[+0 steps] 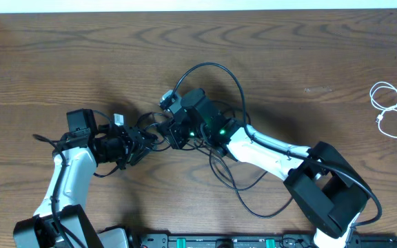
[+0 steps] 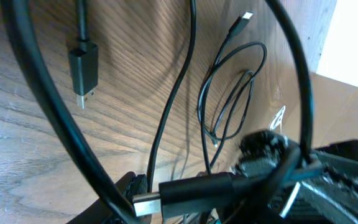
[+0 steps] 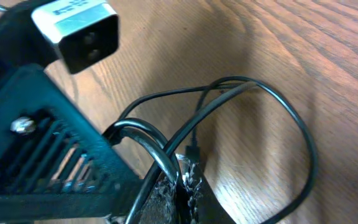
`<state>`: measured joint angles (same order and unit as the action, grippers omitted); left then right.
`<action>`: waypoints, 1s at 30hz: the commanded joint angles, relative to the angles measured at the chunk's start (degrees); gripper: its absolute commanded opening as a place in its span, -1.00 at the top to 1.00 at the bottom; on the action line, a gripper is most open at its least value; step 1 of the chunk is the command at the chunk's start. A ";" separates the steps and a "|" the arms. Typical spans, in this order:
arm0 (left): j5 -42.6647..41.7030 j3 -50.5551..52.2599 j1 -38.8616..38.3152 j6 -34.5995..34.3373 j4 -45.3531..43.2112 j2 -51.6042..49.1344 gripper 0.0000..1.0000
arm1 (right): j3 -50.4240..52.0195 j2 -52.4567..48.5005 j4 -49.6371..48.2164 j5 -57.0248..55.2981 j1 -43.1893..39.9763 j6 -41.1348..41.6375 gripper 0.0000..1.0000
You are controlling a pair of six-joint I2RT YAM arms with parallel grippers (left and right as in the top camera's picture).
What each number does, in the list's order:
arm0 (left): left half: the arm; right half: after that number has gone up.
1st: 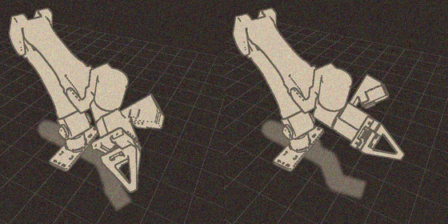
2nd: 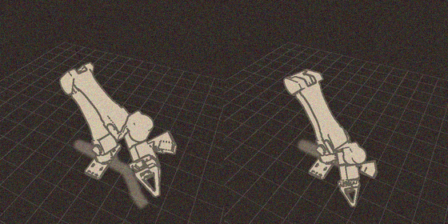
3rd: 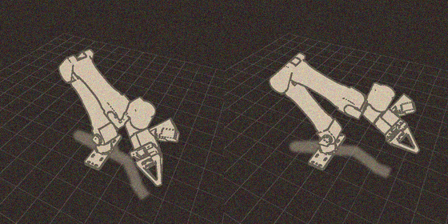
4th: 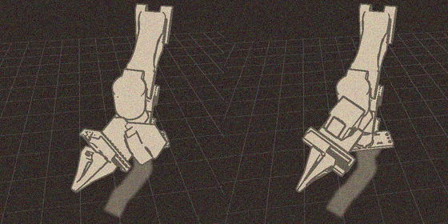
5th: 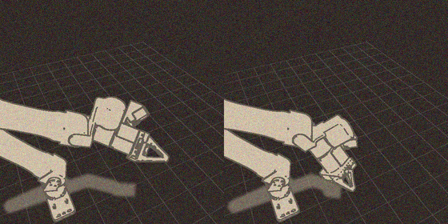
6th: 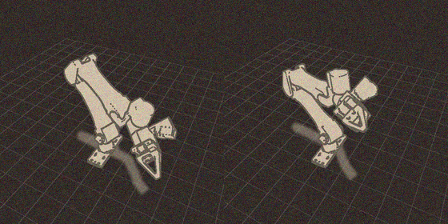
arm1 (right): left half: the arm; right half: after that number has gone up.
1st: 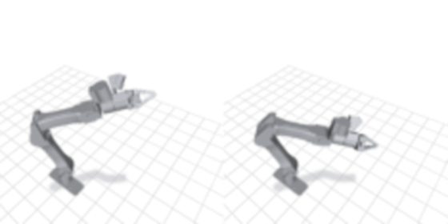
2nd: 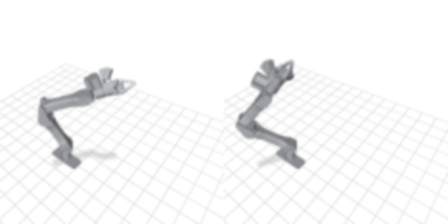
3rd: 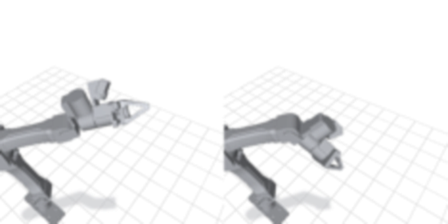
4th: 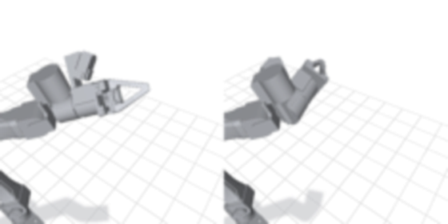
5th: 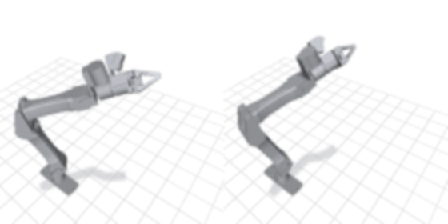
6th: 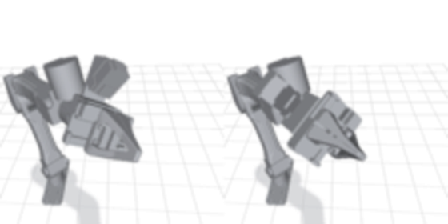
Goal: Untangle cables
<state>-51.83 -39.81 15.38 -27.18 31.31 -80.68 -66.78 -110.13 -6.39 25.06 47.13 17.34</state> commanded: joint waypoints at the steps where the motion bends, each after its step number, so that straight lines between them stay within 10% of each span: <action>1: 7.23 0.35 0.28 -1.42 -0.74 0.63 0.31 | -0.20 0.72 -0.74 2.73 0.33 -0.63 0.98; 4: 17.97 0.59 0.31 0.07 -1.03 0.59 0.74 | -0.20 0.72 -0.48 2.75 0.07 -0.63 0.98; 10: 33.86 0.61 0.31 3.13 -2.27 0.57 0.85 | -0.20 0.74 -0.52 6.49 -1.38 -0.61 0.98; 25: 27.50 1.49 0.28 7.78 -4.90 -1.68 0.85 | -0.20 4.98 1.55 22.29 -9.70 2.80 0.98; 30: 11.52 1.49 0.28 18.43 -6.69 -1.75 0.85 | -0.20 6.01 3.93 21.99 -9.07 0.13 0.90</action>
<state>-29.17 -38.81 15.66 -17.82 25.36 -82.08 -66.70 -105.89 -3.18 44.95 36.73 18.98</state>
